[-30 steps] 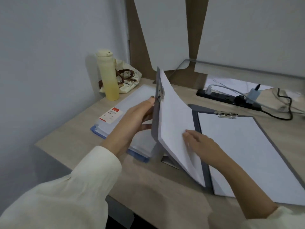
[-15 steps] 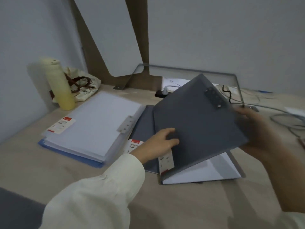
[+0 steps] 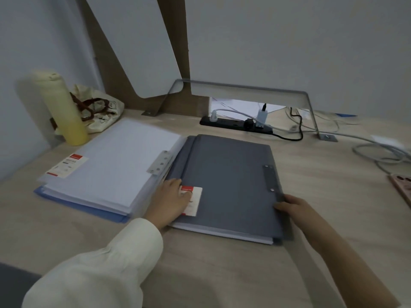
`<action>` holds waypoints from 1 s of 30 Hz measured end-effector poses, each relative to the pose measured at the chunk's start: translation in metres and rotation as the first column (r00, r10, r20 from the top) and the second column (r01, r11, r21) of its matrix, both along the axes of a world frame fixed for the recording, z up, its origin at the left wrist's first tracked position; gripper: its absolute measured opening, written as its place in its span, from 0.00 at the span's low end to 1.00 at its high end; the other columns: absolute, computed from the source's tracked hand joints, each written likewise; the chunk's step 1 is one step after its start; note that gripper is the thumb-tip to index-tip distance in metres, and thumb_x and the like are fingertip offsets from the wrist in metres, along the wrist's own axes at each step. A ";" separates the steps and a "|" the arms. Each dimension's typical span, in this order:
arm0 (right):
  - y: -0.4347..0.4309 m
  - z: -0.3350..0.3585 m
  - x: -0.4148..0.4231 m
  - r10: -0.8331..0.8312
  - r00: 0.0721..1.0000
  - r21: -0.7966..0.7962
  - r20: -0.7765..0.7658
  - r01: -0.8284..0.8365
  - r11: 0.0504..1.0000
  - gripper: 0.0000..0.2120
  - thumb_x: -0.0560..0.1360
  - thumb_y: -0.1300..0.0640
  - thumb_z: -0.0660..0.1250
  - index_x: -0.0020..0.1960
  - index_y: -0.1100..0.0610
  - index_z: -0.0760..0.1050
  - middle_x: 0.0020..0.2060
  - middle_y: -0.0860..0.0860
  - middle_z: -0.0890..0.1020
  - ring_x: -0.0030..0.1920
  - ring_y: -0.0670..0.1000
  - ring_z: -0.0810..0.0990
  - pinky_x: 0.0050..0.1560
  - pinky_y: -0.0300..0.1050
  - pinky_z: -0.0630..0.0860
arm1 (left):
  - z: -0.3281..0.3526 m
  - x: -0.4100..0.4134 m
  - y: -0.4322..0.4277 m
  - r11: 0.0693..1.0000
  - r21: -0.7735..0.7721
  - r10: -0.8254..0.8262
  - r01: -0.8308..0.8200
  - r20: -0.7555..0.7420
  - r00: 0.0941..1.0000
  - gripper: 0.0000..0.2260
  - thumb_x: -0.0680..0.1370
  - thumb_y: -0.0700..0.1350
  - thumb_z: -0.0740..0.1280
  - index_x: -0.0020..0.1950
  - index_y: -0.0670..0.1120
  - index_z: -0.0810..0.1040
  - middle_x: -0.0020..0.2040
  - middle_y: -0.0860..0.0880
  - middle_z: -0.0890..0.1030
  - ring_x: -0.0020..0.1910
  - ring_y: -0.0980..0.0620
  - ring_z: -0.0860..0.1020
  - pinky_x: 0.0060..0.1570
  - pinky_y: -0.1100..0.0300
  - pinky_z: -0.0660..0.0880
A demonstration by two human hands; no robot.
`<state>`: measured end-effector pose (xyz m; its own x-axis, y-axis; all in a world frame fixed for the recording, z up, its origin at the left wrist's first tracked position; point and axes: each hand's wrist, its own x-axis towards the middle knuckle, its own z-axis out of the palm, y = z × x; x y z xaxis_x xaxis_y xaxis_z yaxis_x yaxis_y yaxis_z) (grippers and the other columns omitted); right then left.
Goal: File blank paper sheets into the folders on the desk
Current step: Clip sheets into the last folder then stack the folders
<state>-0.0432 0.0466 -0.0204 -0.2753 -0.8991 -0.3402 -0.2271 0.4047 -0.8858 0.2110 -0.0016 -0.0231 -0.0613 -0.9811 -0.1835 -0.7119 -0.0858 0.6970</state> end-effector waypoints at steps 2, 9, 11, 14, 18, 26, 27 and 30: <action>0.000 0.003 0.015 0.054 0.999 -0.025 0.004 -0.053 0.998 0.13 0.77 0.69 0.57 0.58 0.64 0.74 0.50 0.54 0.78 0.46 0.52 0.76 0.38 0.33 0.70 | -0.003 0.008 -0.005 0.998 0.053 0.028 -0.029 0.014 1.000 0.26 0.81 0.50 0.56 0.76 0.42 0.54 0.77 0.47 0.57 0.74 0.48 0.58 0.71 0.55 0.56; -0.010 -0.003 0.036 0.071 0.997 -0.033 -0.008 -0.071 0.997 0.14 0.78 0.68 0.55 0.60 0.61 0.73 0.51 0.53 0.78 0.47 0.51 0.76 0.40 0.36 0.70 | -0.010 0.025 -0.012 0.998 0.044 0.050 -0.046 -0.099 0.994 0.22 0.81 0.49 0.57 0.72 0.43 0.59 0.68 0.50 0.68 0.66 0.48 0.69 0.64 0.57 0.64; -0.012 -0.006 0.034 0.033 0.999 -0.009 -0.007 -0.033 0.999 0.15 0.78 0.68 0.55 0.62 0.62 0.72 0.54 0.55 0.78 0.49 0.54 0.76 0.46 0.42 0.72 | -0.011 0.027 -0.009 0.999 0.033 0.015 -0.012 -0.106 0.994 0.22 0.80 0.49 0.58 0.72 0.45 0.59 0.67 0.51 0.69 0.66 0.48 0.70 0.65 0.56 0.65; -0.012 -0.008 0.029 -0.008 1.000 0.012 -0.016 0.008 1.000 0.15 0.78 0.67 0.56 0.63 0.63 0.71 0.55 0.57 0.78 0.50 0.56 0.76 0.52 0.46 0.70 | -0.014 0.026 -0.007 1.000 0.019 -0.014 0.017 -0.123 0.992 0.25 0.80 0.50 0.60 0.75 0.48 0.56 0.68 0.50 0.69 0.65 0.49 0.71 0.64 0.56 0.67; -0.009 -0.007 0.025 -0.041 0.999 0.020 -0.015 0.041 0.999 0.15 0.78 0.66 0.58 0.64 0.63 0.70 0.57 0.58 0.78 0.50 0.55 0.75 0.50 0.45 0.71 | -0.018 0.027 -0.010 0.998 0.007 -0.054 0.056 -0.180 0.982 0.23 0.79 0.50 0.61 0.73 0.49 0.60 0.67 0.50 0.71 0.64 0.49 0.72 0.65 0.51 0.70; -0.023 0.019 0.078 -0.054 0.981 -0.262 -0.186 0.003 0.965 0.25 0.78 0.58 0.60 0.73 0.51 0.60 0.72 0.49 0.61 0.72 0.52 0.62 0.69 0.50 0.62 | 0.009 0.093 -0.023 0.960 -0.264 0.026 -0.097 -0.259 0.966 0.10 0.79 0.43 0.61 0.59 0.51 0.75 0.58 0.55 0.75 0.58 0.57 0.72 0.59 0.62 0.69; -0.026 0.025 0.096 0.002 0.995 -0.259 -0.103 -0.029 0.965 0.25 0.78 0.57 0.60 0.73 0.50 0.60 0.72 0.46 0.61 0.72 0.49 0.62 0.68 0.46 0.62 | 0.013 0.111 -0.027 0.940 -0.311 0.065 -0.138 -0.234 0.970 0.10 0.79 0.43 0.61 0.58 0.50 0.76 0.57 0.55 0.75 0.58 0.57 0.72 0.59 0.62 0.67; -0.039 0.035 0.154 0.210 0.967 -0.152 0.142 -0.188 0.970 0.26 0.77 0.55 0.61 0.74 0.48 0.59 0.72 0.42 0.63 0.72 0.45 0.62 0.63 0.40 0.59 | 0.015 0.173 -0.043 0.871 -0.433 0.240 -0.234 -0.041 0.970 0.11 0.79 0.42 0.62 0.61 0.47 0.76 0.62 0.49 0.74 0.63 0.50 0.70 0.64 0.57 0.65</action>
<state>0.1110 0.0077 0.0143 -0.0395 -0.9712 -0.2351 -0.1452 0.2384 -0.9603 0.3839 -0.0446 -0.0080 0.1821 -0.9478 0.2618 -0.7176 0.0539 0.6944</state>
